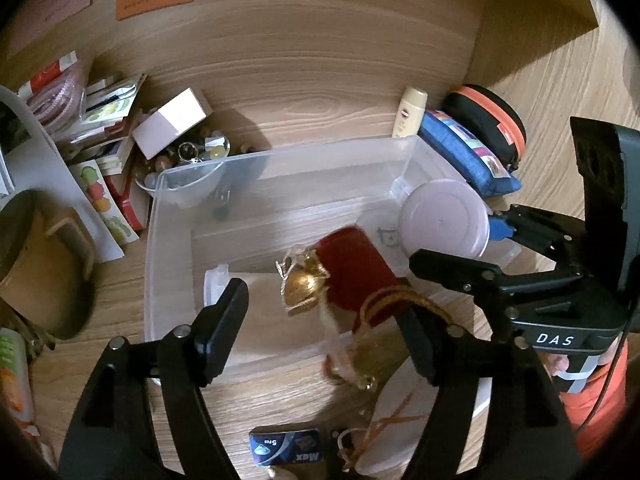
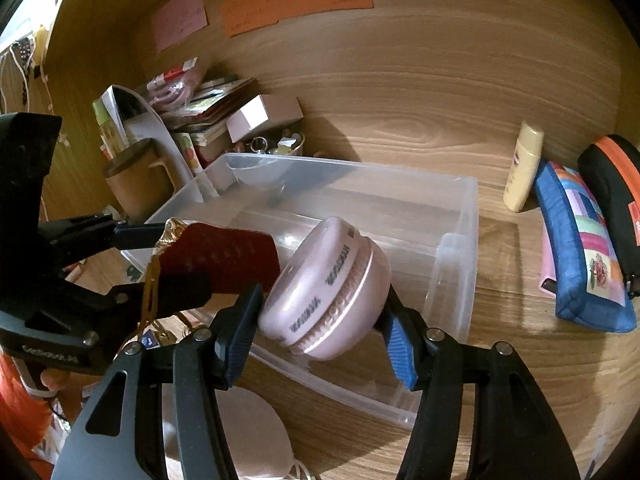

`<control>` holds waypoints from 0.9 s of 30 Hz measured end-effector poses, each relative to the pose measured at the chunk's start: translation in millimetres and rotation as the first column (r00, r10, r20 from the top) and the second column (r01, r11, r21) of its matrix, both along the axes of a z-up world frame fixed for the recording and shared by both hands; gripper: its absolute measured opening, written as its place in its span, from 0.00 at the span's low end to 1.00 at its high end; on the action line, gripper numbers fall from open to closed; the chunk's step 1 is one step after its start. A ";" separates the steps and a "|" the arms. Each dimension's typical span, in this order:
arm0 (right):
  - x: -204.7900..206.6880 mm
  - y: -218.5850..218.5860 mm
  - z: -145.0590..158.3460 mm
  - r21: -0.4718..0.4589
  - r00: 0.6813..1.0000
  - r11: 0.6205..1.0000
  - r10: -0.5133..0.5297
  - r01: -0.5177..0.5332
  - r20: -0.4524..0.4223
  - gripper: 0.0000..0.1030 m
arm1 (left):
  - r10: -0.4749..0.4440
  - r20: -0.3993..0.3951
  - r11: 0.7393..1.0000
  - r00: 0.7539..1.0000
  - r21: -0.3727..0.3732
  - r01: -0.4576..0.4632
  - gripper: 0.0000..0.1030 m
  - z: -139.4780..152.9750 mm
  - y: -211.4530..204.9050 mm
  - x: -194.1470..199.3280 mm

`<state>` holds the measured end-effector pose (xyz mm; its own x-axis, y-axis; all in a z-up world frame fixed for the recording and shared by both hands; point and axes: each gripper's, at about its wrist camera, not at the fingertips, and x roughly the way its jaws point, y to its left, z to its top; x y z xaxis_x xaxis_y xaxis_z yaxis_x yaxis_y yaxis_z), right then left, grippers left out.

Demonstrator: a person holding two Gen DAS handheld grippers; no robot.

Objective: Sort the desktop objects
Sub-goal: 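Carry the fan and red pouch into the clear bin and release them, then withdraw both grippers from the bin and reach toward the white drawstring pouch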

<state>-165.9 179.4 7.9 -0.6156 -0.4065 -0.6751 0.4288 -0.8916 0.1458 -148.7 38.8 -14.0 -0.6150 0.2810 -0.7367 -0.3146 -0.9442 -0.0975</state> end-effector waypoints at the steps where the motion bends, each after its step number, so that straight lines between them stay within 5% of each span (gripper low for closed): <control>1: -0.3 -0.1 0.2 0.001 1.000 1.000 0.001 -0.001 0.000 0.54 | -0.001 0.002 1.000 1.000 0.002 0.001 0.71 0.1 -0.8 0.2; 27: 17.7 11.3 19.4 -0.001 0.998 0.999 -0.045 0.045 -0.035 0.64 | 0.025 -0.021 1.000 0.999 0.004 -0.025 0.82 15.0 -22.5 35.5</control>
